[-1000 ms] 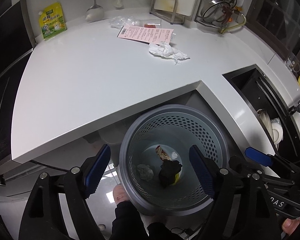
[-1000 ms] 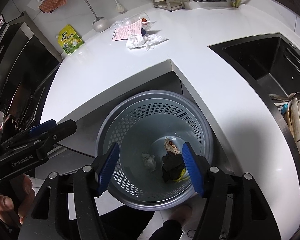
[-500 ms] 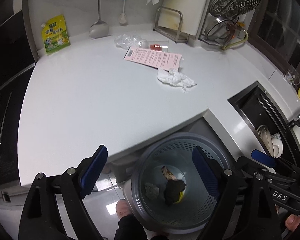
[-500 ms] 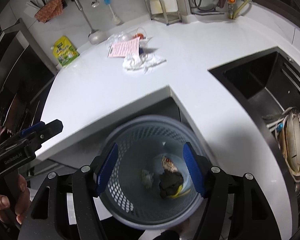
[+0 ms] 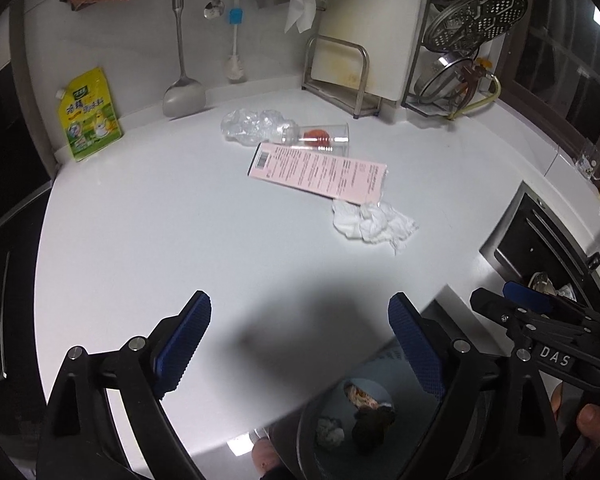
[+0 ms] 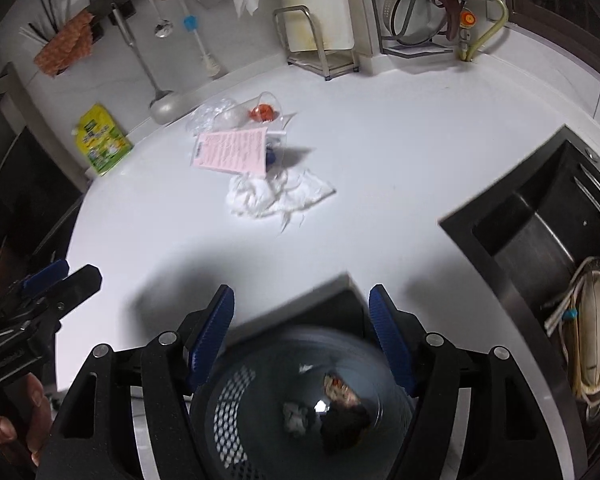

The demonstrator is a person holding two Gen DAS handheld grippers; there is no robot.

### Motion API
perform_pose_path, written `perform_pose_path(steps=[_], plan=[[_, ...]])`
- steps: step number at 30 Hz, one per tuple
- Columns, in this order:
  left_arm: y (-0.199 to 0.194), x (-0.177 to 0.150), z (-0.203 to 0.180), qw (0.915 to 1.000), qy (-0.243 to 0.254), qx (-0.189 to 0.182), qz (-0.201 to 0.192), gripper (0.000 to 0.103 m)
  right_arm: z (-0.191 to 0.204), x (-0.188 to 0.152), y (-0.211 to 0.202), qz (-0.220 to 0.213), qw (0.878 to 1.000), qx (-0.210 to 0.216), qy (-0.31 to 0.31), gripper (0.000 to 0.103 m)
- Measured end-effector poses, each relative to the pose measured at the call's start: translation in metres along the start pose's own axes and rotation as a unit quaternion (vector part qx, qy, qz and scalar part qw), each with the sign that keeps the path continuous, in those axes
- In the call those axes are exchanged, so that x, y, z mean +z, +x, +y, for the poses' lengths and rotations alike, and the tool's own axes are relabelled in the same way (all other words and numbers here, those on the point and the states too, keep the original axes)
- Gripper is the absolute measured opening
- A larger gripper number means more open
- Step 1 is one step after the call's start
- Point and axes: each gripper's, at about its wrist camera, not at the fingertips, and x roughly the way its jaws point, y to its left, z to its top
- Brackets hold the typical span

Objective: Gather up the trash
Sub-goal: 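Move both open grippers back over the counter toward the receipt and tissue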

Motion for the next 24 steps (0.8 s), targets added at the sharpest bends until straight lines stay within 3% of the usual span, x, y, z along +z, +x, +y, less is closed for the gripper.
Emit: perform_pose_path(steps=[6, 13, 24], plan=[[0.040, 0.042, -0.004, 0.9998, -0.018, -0.009, -0.001, 0.089, -0.011, 0.014, 0.015, -0.006, 0.999, -0.021, 0.031, 0.067], [0.088, 0.093, -0.031, 0.9995, -0.027, -0.009, -0.014, 0.089, -0.033, -0.002, 0.022, 0.012, 0.997, -0.037, 0.073, 0.067], [0.151, 0.096, -0.073, 0.9998, -0.012, -0.002, 0.012, 0.089, -0.060, -0.022, 0.021, 0.028, 0.990, -0.056, 0.129, 0.067]])
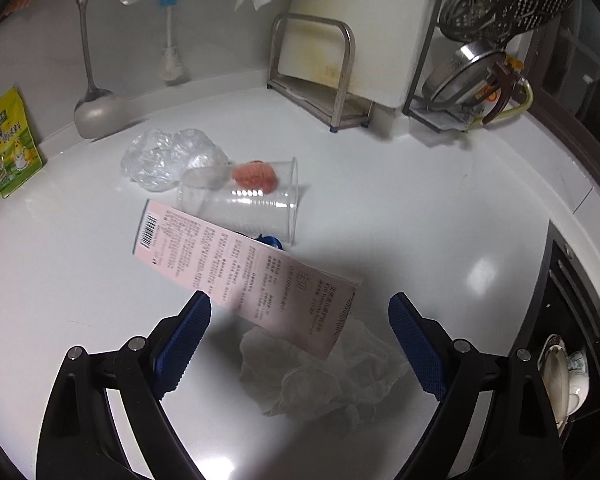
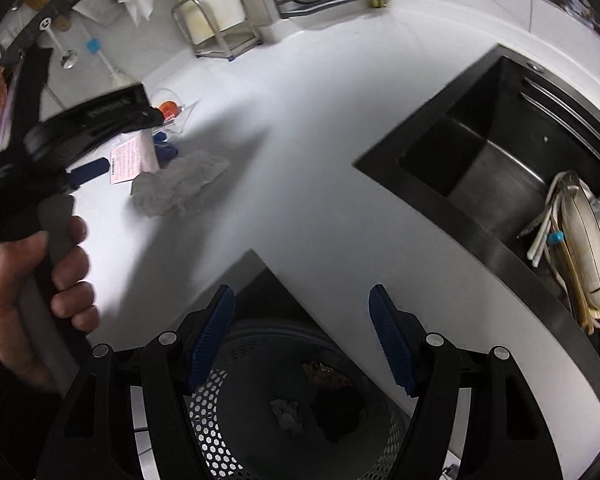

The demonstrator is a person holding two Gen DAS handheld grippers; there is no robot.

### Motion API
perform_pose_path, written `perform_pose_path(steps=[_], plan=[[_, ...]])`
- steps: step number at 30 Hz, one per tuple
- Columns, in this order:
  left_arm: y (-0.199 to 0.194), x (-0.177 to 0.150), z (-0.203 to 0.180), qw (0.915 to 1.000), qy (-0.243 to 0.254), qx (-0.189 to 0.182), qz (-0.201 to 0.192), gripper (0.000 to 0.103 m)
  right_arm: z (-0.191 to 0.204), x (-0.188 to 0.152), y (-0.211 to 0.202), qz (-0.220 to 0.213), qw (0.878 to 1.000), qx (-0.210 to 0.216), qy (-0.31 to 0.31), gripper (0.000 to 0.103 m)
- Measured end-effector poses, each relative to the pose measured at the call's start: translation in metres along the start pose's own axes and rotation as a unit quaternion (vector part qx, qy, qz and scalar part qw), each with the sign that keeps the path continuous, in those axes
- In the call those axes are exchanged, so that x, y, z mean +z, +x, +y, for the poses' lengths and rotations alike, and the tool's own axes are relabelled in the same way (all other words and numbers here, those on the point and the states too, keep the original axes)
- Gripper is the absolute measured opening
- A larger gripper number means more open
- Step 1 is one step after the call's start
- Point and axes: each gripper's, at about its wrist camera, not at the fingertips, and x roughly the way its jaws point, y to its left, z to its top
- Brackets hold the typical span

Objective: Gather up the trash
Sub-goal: 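Move both open grippers back over the counter toward the receipt and tissue, then grasp the crumpled white tissue with the right gripper while the left approaches the pink receipt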

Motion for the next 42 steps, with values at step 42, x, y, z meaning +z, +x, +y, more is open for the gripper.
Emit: perform_pose_path(steps=[42], plan=[[-0.059, -0.010, 0.174, 0.9971, -0.042, 0.057, -0.029, 0.091, 0.153, 0.084, 0.102, -0.020, 0.993, 0.020, -0.116, 0.067]])
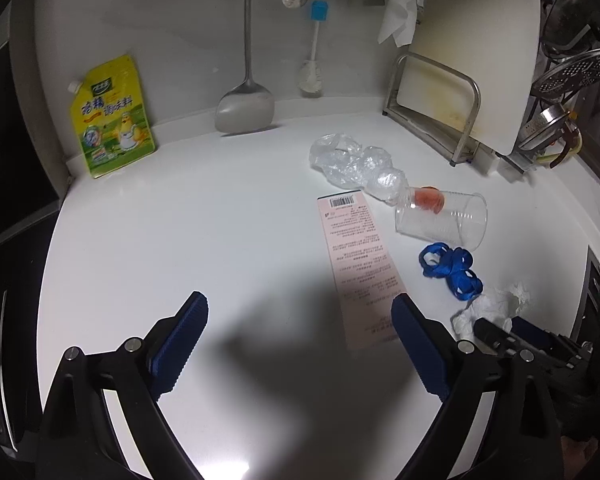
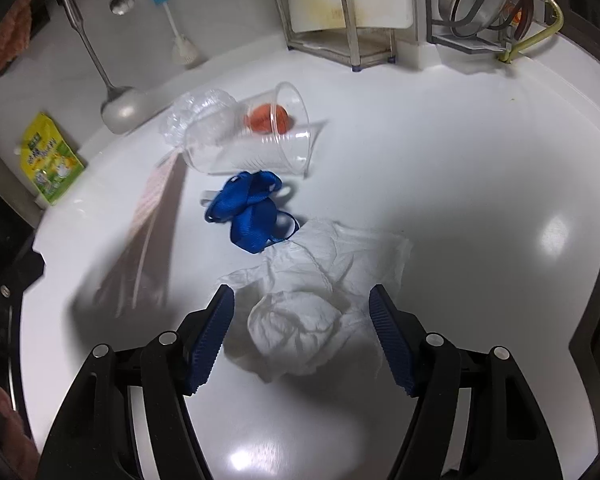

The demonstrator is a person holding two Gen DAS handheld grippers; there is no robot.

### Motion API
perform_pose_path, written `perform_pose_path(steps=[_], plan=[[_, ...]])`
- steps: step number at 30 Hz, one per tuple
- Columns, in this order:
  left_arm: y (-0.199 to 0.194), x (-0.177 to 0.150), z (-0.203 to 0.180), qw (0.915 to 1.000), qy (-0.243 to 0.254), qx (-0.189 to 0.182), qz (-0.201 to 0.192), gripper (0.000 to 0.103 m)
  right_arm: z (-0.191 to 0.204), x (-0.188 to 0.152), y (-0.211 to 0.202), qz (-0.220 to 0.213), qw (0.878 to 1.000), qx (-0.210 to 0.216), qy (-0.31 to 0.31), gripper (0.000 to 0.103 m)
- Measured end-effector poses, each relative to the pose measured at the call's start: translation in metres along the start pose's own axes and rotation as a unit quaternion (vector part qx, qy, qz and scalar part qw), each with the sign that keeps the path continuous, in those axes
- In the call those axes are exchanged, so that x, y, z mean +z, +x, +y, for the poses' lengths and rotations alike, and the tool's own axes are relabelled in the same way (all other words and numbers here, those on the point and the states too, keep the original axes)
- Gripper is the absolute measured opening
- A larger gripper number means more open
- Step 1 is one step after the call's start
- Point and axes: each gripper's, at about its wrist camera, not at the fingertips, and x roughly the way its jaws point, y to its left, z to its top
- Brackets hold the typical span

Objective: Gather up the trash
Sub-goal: 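Grasp the crumpled white tissue with the right gripper while the left approaches the pink receipt, then close the left gripper on the pink printed receipt sheet, then carry the receipt in the left gripper while the right carries the tissue to the bin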

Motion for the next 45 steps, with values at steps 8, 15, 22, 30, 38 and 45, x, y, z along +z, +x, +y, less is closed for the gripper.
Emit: perform_pose_path(steps=[8, 15, 22, 30, 38, 45], plan=[[0.023, 0.016, -0.007, 0.9996, -0.002, -0.018, 0.020, 0.094, 0.008, -0.007, 0.001, -0.020, 0.999, -0.015, -0.034, 0.028], [0.053, 0.025, -0.018, 0.9976, -0.007, -0.038, 0.057, 0.095, -0.015, -0.009, -0.020, -0.031, 0.999, -0.020, -0.004, 0.020], [0.089, 0.029, -0.029, 0.9942, -0.005, -0.040, 0.100, 0.095, -0.039, -0.019, -0.047, -0.040, 0.998, -0.015, 0.035, 0.020], [0.118, 0.030, -0.034, 0.9916, 0.001, -0.027, 0.127, 0.094, -0.041, -0.027, -0.061, -0.044, 0.998, -0.005, 0.045, 0.020], [0.109, 0.030, -0.042, 0.9921, 0.027, -0.035, 0.118, 0.049, -0.040, -0.030, -0.068, -0.047, 0.998, 0.001, 0.047, 0.020], [0.074, 0.020, -0.038, 0.9949, 0.028, -0.030, 0.092, 0.049, -0.036, -0.034, -0.073, -0.042, 0.998, 0.011, 0.041, 0.020]])
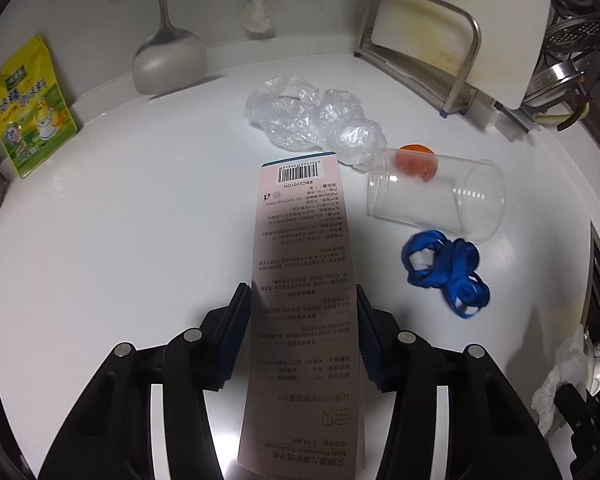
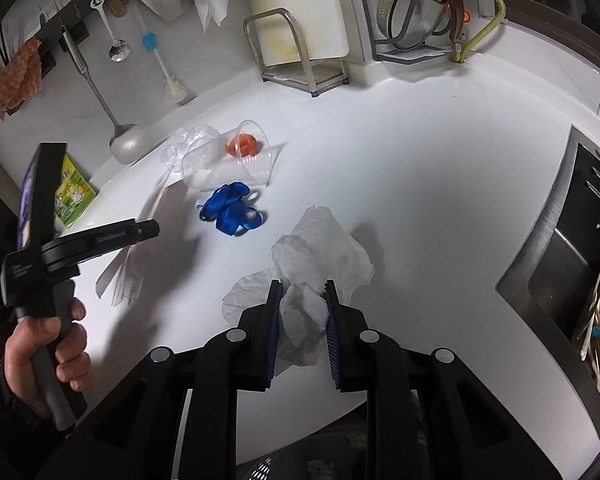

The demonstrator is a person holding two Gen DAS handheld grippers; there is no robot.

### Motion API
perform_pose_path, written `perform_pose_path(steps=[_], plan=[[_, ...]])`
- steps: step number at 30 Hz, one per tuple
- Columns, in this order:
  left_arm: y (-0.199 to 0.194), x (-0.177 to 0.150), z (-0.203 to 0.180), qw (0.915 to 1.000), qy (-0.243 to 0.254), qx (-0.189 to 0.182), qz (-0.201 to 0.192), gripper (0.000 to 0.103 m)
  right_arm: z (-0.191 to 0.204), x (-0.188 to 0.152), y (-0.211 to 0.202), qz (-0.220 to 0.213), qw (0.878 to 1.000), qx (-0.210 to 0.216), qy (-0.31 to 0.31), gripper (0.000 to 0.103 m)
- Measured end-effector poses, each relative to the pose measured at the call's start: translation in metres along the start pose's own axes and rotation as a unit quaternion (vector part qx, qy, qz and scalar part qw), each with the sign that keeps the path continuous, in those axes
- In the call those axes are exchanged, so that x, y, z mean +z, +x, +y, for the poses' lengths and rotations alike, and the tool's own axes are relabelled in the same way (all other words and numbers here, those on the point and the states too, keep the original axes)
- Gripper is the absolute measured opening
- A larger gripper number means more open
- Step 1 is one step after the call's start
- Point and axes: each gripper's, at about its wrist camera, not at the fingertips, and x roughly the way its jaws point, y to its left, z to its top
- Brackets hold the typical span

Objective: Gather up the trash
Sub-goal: 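Carry the receipt in the left gripper while the right carries the tissue to the bin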

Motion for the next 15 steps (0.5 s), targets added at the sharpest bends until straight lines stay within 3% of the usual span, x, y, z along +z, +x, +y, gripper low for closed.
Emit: perform_pose_path(steps=[15], plan=[[-0.113, -0.054, -0.029, 0.9977, 0.026, 0.012, -0.061, 0.049, 0.004, -0.023, -0.050, 0.006, 0.999, 0.030, -0.041, 0.020]])
